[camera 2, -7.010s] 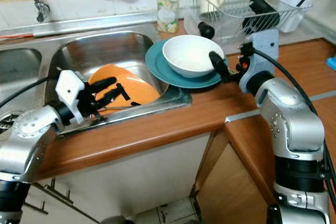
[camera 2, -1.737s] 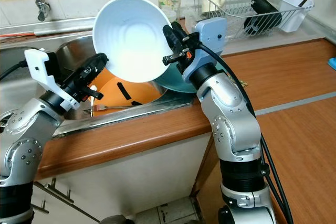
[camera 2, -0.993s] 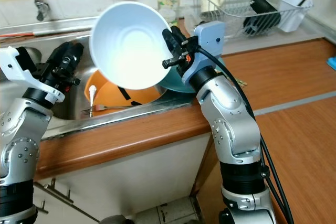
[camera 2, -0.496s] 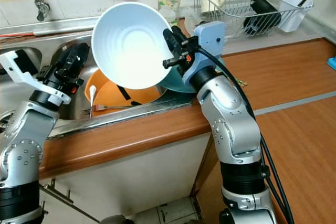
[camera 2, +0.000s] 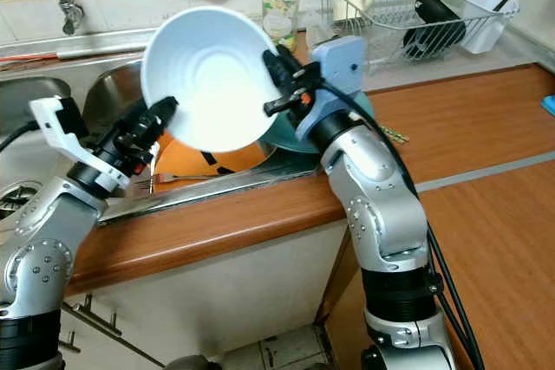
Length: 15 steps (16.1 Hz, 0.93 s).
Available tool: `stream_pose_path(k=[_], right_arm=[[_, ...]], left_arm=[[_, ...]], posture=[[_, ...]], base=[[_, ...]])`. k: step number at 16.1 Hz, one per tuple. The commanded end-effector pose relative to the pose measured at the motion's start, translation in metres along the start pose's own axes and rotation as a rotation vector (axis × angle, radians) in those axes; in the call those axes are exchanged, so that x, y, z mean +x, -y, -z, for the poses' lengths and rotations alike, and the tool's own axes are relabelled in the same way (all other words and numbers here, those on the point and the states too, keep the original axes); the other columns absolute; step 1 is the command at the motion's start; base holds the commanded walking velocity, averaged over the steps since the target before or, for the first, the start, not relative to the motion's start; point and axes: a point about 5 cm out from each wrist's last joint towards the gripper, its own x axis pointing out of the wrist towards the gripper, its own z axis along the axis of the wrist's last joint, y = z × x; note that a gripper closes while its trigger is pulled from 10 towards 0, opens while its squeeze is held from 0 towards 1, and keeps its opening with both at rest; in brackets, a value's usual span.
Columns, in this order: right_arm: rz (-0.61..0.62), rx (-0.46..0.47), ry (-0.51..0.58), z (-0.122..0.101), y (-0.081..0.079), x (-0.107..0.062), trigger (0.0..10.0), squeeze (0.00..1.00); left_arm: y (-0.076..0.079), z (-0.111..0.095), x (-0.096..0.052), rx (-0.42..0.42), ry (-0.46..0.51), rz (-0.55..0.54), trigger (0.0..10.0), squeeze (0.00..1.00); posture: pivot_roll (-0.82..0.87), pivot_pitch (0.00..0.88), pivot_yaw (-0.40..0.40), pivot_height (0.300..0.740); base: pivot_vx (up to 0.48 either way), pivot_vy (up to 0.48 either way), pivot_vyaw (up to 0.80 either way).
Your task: Kitchen organization
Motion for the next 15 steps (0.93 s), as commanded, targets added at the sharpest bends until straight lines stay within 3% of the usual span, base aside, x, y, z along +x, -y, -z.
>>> stream_pose_path(k=[1, 4, 5, 7, 15], right_arm=[[-0.027, -0.019, 0.055, -0.0115, -0.0051, -0.0015, 0.0, 0.00], [-0.036, -0.002, 0.060, -0.0109, -0.0068, -0.0024, 0.0, 0.00], [-0.037, 0.000, 0.061, -0.0111, -0.0069, -0.0026, 0.0, 0.00], [-0.036, -0.001, 0.060, -0.0110, -0.0064, -0.0028, 0.0, 0.00], [-0.028, -0.006, 0.049, -0.0091, -0.0062, -0.0036, 0.0, 0.00]], left_arm=[[0.0021, -0.0025, -0.0022, 0.007, 0.000, 0.016, 10.0, 0.00], [-0.0004, -0.0024, -0.0018, 0.010, -0.002, -0.003, 10.0, 0.00], [-0.0019, -0.0022, -0.0019, 0.009, 0.000, -0.013, 8.9, 0.00], [-0.0026, -0.0031, -0.0016, 0.001, 0.013, -0.021, 0.0, 0.00], [-0.0034, -0.0014, 0.0002, 0.019, 0.014, -0.044, 0.0, 0.00]], posture=[[0.00, 0.000, 0.055, 0.740], [0.00, 0.000, 0.058, 0.740], [0.00, 0.000, 0.058, 0.740], [0.00, 0.000, 0.059, 0.740], [0.00, 0.000, 0.061, 0.740]], base=[[0.000, 0.000, 0.00], [0.000, 0.000, 0.00], [0.000, 0.000, 0.00], [0.000, 0.000, 0.00], [0.000, 0.000, 0.00]])
